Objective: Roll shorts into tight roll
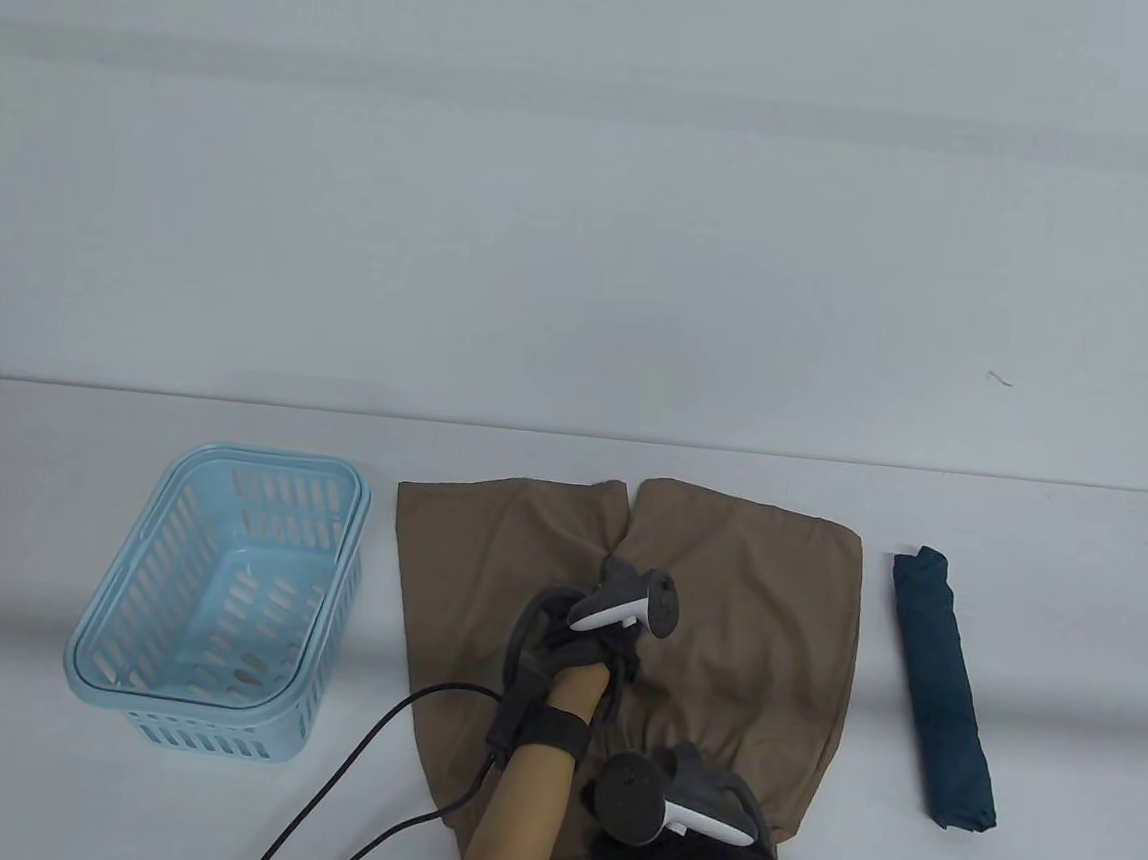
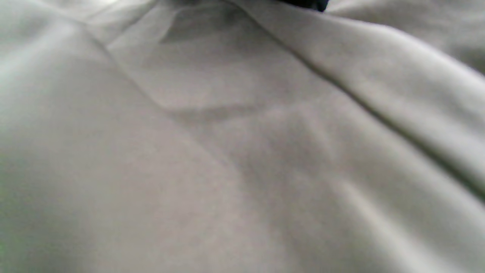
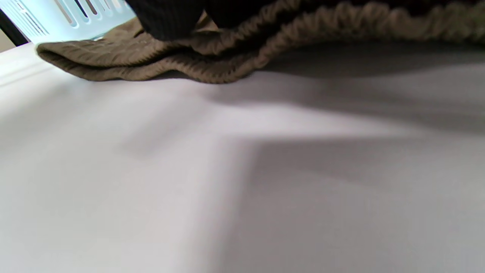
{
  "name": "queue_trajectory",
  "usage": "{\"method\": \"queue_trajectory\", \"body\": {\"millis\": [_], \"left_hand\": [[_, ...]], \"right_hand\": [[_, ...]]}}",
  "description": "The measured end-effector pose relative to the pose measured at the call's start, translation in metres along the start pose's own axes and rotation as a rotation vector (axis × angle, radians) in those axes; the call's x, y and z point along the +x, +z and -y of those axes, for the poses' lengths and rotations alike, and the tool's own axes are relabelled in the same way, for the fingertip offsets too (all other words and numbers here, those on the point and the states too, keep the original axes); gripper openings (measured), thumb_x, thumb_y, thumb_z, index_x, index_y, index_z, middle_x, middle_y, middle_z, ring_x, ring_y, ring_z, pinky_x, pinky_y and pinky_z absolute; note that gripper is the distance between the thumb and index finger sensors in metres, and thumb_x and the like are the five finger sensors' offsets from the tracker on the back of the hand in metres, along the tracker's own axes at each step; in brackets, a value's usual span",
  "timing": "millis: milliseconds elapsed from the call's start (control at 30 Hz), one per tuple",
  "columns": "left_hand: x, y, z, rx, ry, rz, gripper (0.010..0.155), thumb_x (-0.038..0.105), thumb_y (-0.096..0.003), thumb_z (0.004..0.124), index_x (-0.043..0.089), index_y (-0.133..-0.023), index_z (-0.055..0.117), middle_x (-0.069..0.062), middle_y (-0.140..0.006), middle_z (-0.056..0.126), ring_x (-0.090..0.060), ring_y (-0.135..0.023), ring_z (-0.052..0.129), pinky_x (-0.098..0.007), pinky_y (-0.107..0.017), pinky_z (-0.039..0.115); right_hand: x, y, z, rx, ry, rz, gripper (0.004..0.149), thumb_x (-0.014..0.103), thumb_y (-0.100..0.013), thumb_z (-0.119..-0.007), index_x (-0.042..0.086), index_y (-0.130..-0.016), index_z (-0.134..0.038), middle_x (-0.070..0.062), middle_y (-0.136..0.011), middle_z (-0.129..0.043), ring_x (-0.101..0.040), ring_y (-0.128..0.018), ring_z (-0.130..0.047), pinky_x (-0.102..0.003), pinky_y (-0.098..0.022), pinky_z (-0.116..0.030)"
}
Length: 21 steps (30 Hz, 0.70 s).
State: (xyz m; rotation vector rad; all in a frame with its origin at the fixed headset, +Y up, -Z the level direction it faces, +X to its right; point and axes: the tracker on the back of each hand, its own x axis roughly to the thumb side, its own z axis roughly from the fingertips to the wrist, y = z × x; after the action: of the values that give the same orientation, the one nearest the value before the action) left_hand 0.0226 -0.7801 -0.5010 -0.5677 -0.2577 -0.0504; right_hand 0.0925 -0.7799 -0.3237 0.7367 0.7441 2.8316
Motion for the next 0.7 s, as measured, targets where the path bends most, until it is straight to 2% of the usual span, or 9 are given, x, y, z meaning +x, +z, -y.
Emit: {"method": "queue_trajectory", "body": {"millis": [400,700], "left_hand": [[-0.006,0.006,0.002,0.041,-0.05,-0.053,0.056,0.03,-0.057,0.056,0.02,-0.107,0.032,-0.017,-0.115,0.028,-0.047,-0.105,0.042,-0.068,-0.072,0.038],[0.001,0.008,0.007,0.053,-0.169,-0.101,0.058,0.031,-0.0569,0.055,0.016,-0.107,0.029,-0.021,-0.114,0.029,-0.046,-0.107,0.04,-0.071,-0.07,0.029]], "right_hand": [[-0.016,0.006,0.006,0.005,-0.057,-0.03,0.055,0.036,-0.053,-0.062,0.016,-0.104,-0.053,-0.011,-0.109,-0.044,-0.036,-0.097,-0.046,-0.061,-0.071,-0.043],[-0.036,0.014,0.01,0.014,-0.064,-0.08,0.053,0.036,-0.053,-0.062,0.016,-0.103,-0.056,-0.01,-0.11,-0.045,-0.036,-0.1,-0.045,-0.064,-0.072,-0.038]]}}
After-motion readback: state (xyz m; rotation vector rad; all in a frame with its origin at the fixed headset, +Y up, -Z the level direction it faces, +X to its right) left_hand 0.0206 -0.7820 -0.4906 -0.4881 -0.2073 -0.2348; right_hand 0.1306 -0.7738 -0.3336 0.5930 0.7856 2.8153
